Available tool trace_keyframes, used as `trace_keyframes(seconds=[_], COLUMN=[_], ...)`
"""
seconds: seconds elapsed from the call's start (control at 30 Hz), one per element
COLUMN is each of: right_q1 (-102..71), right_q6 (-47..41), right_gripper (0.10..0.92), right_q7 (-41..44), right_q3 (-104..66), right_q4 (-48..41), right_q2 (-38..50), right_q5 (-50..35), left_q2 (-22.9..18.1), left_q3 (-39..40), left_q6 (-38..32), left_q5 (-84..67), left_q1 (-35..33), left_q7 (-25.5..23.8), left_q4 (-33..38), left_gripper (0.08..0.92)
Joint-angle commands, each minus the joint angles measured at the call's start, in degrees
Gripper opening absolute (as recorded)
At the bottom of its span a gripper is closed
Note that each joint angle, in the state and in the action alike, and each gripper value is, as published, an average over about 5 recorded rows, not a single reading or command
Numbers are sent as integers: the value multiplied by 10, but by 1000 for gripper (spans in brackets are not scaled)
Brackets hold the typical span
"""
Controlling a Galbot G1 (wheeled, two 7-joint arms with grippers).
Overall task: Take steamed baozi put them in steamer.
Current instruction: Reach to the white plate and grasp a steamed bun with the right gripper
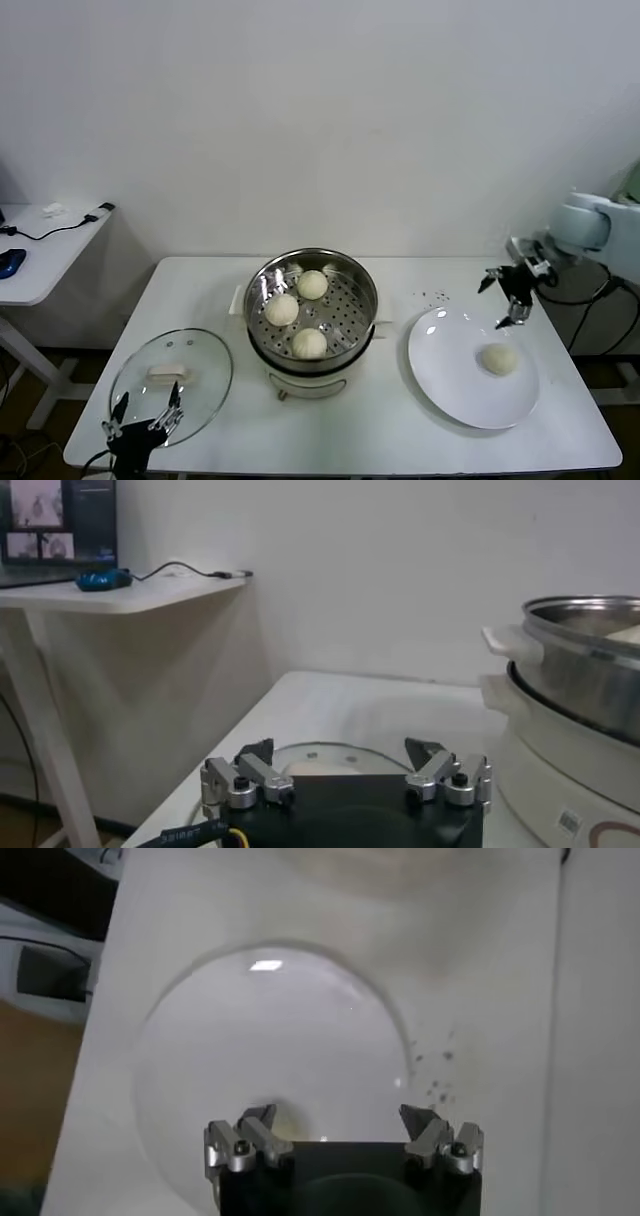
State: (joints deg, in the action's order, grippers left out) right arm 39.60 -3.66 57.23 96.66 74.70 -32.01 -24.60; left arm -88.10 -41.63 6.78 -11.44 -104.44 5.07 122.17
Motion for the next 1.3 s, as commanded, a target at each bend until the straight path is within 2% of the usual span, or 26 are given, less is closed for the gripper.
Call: trace_keyframes(seconds=[0.03, 0.47, 0.93, 1.3], right_q1=[-158, -278, -280, -256], right_q6=[-52, -65, -67, -68], right_gripper=[823, 823, 823, 738], right_q7=[-14, -36, -35, -23], right_q3=[-98, -209, -218, -207], right_q4=[-20, -63, -85, -66], right_q2=[42, 29, -10, -1], right_q5=[60, 105, 113, 118], left_q2=[-1, -5, -4, -5], left_q3=[-1, -1, -1, 2], left_q6=[-1, -3, -7, -8], left_q5=[0, 3, 3, 4], left_q1=[-3, -6, -11, -10], left_q7=[1, 3, 4, 5], left_q4=[0, -2, -2, -2], left_gripper=[823, 823, 823, 823])
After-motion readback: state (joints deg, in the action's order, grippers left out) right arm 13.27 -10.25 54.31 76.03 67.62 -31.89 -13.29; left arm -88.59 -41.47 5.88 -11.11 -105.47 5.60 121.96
